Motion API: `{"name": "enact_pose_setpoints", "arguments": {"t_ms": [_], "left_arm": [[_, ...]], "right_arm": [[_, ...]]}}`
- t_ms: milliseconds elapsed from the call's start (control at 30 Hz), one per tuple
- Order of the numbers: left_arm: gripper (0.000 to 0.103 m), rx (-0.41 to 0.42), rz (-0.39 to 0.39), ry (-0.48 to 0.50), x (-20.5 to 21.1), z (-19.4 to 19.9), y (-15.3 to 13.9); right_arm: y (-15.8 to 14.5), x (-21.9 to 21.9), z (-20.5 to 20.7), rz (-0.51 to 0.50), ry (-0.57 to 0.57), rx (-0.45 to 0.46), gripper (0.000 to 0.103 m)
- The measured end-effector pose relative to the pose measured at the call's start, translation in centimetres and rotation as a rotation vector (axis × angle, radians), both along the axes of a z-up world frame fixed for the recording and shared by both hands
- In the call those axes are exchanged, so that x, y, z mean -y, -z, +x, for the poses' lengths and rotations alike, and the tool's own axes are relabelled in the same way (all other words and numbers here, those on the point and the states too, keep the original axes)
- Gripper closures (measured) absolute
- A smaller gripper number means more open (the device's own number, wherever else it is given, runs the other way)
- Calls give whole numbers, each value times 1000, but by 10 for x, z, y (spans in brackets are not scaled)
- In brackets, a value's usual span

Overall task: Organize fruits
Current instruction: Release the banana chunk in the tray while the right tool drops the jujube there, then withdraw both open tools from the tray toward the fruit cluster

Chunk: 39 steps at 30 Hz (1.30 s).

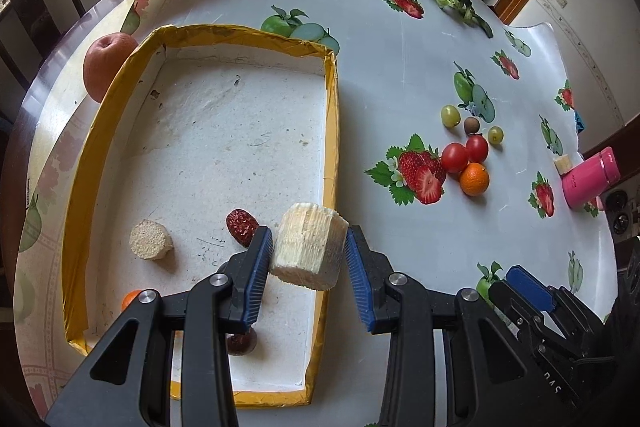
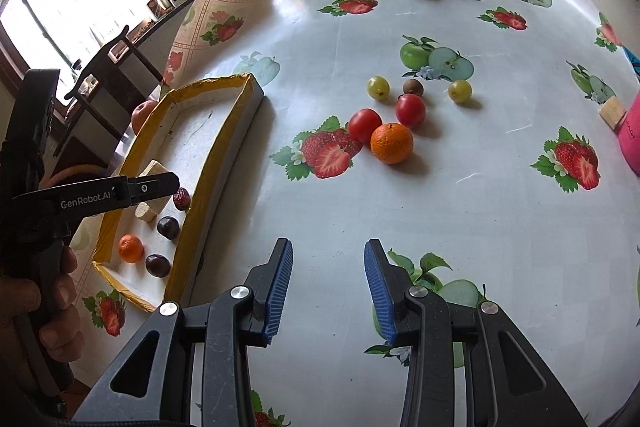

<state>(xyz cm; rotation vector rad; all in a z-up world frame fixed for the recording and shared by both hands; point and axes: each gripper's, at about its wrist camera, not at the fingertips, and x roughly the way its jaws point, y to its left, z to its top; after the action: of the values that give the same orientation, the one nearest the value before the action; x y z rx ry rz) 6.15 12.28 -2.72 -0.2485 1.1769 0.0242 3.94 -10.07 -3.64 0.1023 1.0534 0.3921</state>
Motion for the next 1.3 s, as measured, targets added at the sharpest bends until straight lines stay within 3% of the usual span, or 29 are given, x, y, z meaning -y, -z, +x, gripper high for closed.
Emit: {"name": "enact_pose_setpoints", "arguments": {"t_ms": [400,800,900,1033,1300], "left_arm": [[68,-5,42,-10,-5,2,6],[68,30,95,82,34,-1,0],[68,48,64,81,29,-4,-2],[68,94,-60,30,-7,-15,-1],[68,76,-109,-86,-73,-29,22]], "right_arm": [[5,-4,4,-3,-9,-13,64],[6,-6,1,-20,-15,-21,64],[5,-4,0,-24,-13,-23,64],[6,-1,-2,-26,-9,-26,64],[12,-1,-5,-18,-11,-40,64]]}}
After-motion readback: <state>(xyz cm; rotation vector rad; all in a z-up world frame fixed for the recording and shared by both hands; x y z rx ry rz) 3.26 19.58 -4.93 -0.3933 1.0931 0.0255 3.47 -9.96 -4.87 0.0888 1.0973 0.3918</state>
